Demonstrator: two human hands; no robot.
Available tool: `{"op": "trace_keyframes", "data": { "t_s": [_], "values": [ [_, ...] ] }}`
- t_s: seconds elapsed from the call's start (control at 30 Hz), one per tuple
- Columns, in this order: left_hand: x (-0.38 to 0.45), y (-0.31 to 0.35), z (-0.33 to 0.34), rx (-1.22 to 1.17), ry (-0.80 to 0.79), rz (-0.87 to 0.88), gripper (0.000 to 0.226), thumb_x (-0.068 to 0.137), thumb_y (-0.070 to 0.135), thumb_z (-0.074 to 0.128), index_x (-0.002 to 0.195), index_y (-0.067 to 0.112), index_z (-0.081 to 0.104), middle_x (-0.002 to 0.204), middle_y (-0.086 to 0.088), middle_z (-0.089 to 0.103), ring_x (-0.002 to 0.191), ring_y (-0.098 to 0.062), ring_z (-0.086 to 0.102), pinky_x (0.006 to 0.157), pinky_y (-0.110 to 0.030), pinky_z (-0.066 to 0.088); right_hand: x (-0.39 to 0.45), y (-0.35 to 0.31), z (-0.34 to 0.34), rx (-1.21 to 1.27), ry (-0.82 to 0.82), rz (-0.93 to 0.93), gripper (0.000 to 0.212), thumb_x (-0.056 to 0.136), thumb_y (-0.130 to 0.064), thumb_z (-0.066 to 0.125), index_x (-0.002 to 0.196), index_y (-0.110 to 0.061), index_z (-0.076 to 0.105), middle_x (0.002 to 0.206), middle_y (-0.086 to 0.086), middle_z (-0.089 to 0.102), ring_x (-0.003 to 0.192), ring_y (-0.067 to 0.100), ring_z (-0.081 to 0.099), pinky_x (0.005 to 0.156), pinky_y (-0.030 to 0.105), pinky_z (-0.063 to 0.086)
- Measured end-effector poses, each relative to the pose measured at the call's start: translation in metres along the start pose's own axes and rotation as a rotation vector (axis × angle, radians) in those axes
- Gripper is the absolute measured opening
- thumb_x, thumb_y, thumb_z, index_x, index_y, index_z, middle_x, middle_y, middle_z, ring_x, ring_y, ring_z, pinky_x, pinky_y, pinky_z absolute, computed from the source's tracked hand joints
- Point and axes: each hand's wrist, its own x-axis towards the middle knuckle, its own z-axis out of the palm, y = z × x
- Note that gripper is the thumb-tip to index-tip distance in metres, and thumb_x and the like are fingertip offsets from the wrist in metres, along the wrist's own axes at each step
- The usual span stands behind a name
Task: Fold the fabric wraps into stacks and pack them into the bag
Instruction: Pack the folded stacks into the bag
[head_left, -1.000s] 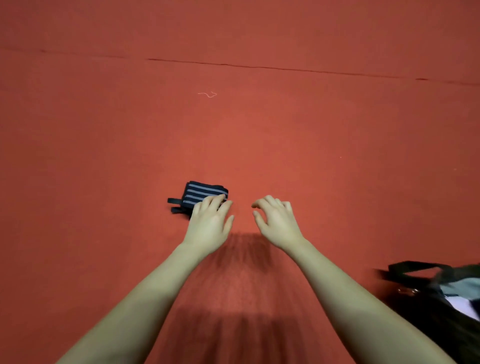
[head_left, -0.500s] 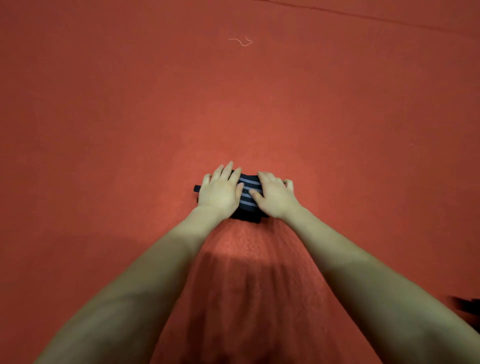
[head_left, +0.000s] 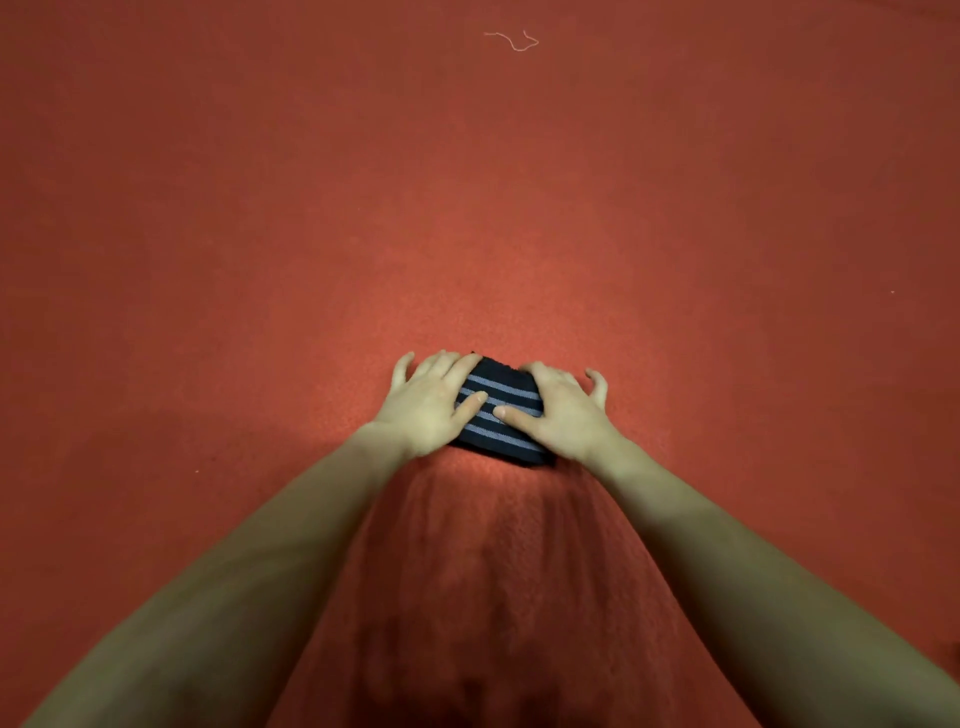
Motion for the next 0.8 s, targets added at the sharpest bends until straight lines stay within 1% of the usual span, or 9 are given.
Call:
{"op": "trace_keyframes", "data": {
  "t_s": [0.2,0.37,0.5,0.53,0.6,0.67,0.7,0.73,0.8],
  "values": [
    [-0.022,0.011,0.009,-0.016,-0.005,-0.024,0.050,0.100,0.045,0.029,0.147,0.027,0.026,0.144,0.005,0.035,0.139,-0.013,0.022,0.114,-0.043,-0.004,-0.024,-0.003,0.007,0.003,0.003,0.001,0.063,0.088,-0.057,0.051,0.139,-0.023,0.038,0.132,-0.006,0.048,0.131,0.016,0.034,0.112,0.046,-0.004],
    [-0.063,0.027,0.032,0.012,-0.028,-0.009,0.051,0.100,0.046,0.028,0.147,0.027,0.025,0.144,0.007,0.033,0.138,-0.013,0.020,0.114,-0.041,0.000,-0.073,0.004,0.025,0.023,-0.015,0.005,0.063,0.088,-0.059,0.051,0.139,-0.024,0.038,0.129,-0.007,0.047,0.130,0.016,0.031,0.114,0.043,-0.002],
    [-0.097,0.039,0.049,0.080,-0.041,0.023,0.067,0.092,0.060,0.013,0.149,0.026,0.023,0.148,0.003,0.030,0.138,-0.018,0.018,0.111,-0.039,0.005,-0.108,0.007,0.035,-0.013,-0.050,0.011,0.065,0.087,-0.059,0.052,0.139,-0.023,0.037,0.129,-0.006,0.044,0.128,0.016,0.031,0.112,0.039,-0.002],
    [-0.103,0.042,0.050,0.084,-0.048,0.029,0.068,0.092,0.060,0.014,0.149,0.024,0.023,0.150,0.000,0.027,0.140,-0.021,0.015,0.112,-0.040,0.005,-0.115,0.006,0.036,-0.023,-0.049,0.009,0.066,0.087,-0.059,0.053,0.139,-0.022,0.037,0.129,-0.005,0.044,0.127,0.016,0.032,0.111,0.038,-0.002],
    [-0.110,0.044,0.052,0.124,-0.043,0.081,0.066,0.095,0.056,0.030,0.148,0.016,0.029,0.155,-0.007,0.020,0.145,-0.027,0.008,0.115,-0.043,0.005,-0.125,0.005,0.038,-0.036,-0.037,0.005,0.071,0.084,-0.059,0.057,0.140,-0.020,0.035,0.128,-0.003,0.042,0.126,0.017,0.033,0.111,0.037,-0.001],
    [-0.110,0.046,0.047,0.234,-0.003,0.202,0.070,0.088,0.059,0.039,0.132,0.005,0.049,0.155,-0.016,0.023,0.144,-0.035,0.016,0.115,-0.047,0.013,-0.130,0.002,0.039,-0.067,-0.042,0.011,0.081,0.081,-0.061,0.060,0.142,-0.017,0.030,0.129,0.000,0.040,0.126,0.020,0.032,0.111,0.038,0.000],
    [-0.107,0.047,0.043,0.298,0.009,0.257,0.070,0.085,0.061,0.039,0.122,0.003,0.054,0.155,-0.018,0.023,0.144,-0.036,0.017,0.115,-0.048,0.014,-0.130,0.001,0.040,-0.091,-0.051,0.015,0.084,0.079,-0.062,0.061,0.142,-0.016,0.029,0.129,0.002,0.039,0.126,0.022,0.031,0.111,0.040,0.001],
    [-0.104,0.048,0.037,0.339,-0.036,0.286,0.068,0.085,0.062,0.040,0.118,0.003,0.052,0.156,-0.018,0.017,0.145,-0.035,0.012,0.116,-0.048,0.009,-0.129,0.001,0.040,-0.114,-0.059,0.019,0.085,0.078,-0.063,0.061,0.142,-0.016,0.030,0.129,0.003,0.039,0.126,0.023,0.031,0.112,0.040,0.002],
    [-0.100,0.047,0.029,0.342,-0.138,0.300,0.068,0.087,0.065,0.043,0.121,0.006,0.041,0.159,-0.012,0.007,0.147,-0.028,0.000,0.116,-0.045,-0.004,-0.127,0.001,0.039,-0.140,-0.065,0.021,0.084,0.075,-0.066,0.062,0.139,-0.019,0.035,0.128,0.004,0.038,0.127,0.024,0.030,0.112,0.042,0.003]
  ]
}}
